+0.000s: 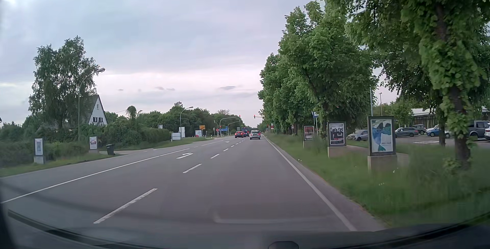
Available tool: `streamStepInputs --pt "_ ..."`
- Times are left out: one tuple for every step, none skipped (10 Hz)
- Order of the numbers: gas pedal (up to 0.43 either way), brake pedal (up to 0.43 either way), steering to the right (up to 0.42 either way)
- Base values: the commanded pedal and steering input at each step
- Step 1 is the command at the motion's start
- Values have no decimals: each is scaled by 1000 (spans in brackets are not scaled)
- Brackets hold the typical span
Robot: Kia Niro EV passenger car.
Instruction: Follow the waypoints while adhering to traffic rules and regulations
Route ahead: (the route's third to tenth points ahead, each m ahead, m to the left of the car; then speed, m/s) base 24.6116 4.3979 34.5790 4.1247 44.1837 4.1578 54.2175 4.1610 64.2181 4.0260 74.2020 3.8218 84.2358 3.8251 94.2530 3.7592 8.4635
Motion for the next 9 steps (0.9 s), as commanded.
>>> streamStepInputs --pt "0 0 -3" --pt "0 0 -3" --pt "28 0 -2" --pt "59 0 0" --pt "59 0 0" --pt "67 0 0" --pt "67 0 1" --pt "67 0 1" --pt "67 0 0"
